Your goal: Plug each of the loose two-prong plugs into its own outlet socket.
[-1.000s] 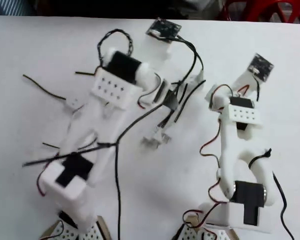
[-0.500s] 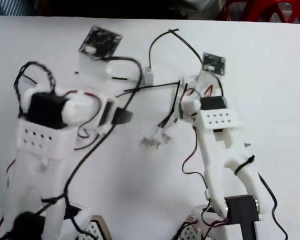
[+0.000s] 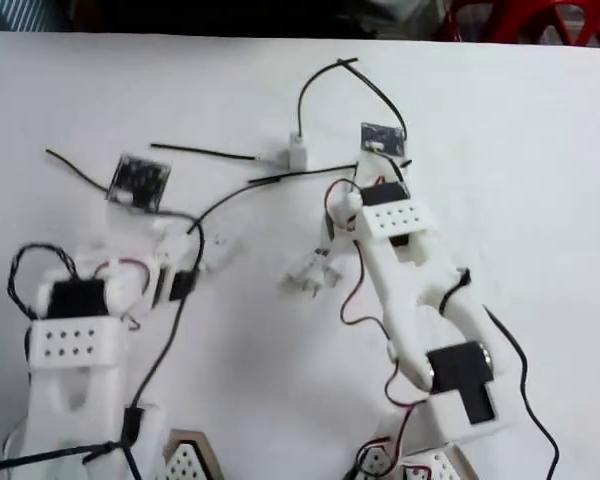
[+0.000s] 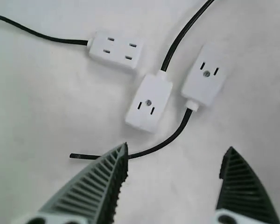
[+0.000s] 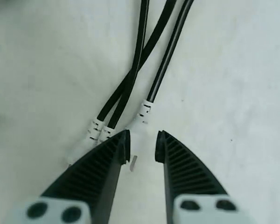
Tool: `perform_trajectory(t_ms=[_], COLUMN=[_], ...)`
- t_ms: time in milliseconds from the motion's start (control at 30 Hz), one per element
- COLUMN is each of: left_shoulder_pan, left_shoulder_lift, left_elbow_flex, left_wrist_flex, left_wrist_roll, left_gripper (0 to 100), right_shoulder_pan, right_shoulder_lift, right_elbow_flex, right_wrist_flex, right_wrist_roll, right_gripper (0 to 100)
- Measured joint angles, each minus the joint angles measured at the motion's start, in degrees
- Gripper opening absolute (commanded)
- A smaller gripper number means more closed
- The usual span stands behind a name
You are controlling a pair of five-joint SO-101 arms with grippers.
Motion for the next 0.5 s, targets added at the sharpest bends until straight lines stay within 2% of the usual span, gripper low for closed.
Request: perform_trajectory(t_ms=[100, 333, 500], left_shoulder_pan=[-0.4, -0.4, -0.4], left_shoulder_lift=[-2.5, -4.0, -4.0], left_elbow_flex=[7.6, 18.3, 19.8], left_wrist_flex=[-5.9, -15.8, -18.1], left_wrist_roll=[-0.4, -0.4, -0.4], left_gripper=[31, 31, 31], right_shoulder_pan=[-0.2, -0.9, -3.4], right_shoulder_lift=[3.9, 10.6, 13.1], right_elbow_flex=[-2.9, -9.1, -11.3], right_wrist_flex=[1.4, 5.3, 6.9], right_wrist_roll=[0.0, 0.0, -2.2], right_gripper=[14.5, 14.8, 14.8])
